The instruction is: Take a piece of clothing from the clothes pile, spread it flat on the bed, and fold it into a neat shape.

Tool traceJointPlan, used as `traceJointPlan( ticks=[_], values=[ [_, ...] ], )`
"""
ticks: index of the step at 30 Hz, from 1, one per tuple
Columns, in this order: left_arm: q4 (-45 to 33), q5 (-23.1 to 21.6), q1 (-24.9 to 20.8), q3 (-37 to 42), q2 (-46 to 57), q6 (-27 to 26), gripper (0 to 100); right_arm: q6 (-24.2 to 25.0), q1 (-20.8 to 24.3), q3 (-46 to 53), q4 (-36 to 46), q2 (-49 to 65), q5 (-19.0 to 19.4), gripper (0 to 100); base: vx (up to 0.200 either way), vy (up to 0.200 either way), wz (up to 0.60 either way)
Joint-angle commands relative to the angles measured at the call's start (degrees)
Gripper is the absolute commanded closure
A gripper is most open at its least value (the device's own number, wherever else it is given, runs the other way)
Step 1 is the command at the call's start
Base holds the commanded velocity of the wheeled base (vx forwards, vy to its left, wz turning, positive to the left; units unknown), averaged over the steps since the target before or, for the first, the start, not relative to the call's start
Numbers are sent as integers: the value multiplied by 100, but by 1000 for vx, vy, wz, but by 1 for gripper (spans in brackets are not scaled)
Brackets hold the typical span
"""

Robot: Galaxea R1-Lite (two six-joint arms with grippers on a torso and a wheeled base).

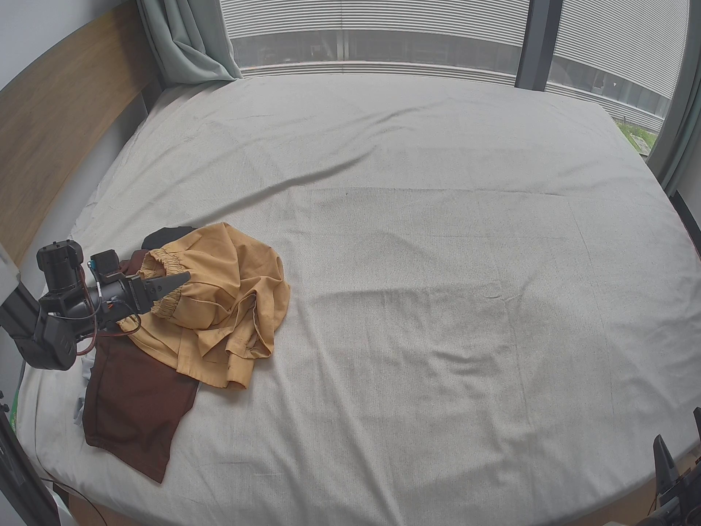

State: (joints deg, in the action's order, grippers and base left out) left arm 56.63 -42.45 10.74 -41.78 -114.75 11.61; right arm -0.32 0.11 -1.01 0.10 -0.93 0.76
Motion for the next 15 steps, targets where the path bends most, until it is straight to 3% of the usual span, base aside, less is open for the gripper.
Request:
traceJointPlan(
  ticks=[1,15],
  values=[
    [-2,17,-54,-199,-241,0,0,-3,7,92,-10,75,4,0,0,0,0],
    [-2,88,-476,-226,-417,0,0,-3,7,92,-1,75,4,0,0,0,0]
  ],
)
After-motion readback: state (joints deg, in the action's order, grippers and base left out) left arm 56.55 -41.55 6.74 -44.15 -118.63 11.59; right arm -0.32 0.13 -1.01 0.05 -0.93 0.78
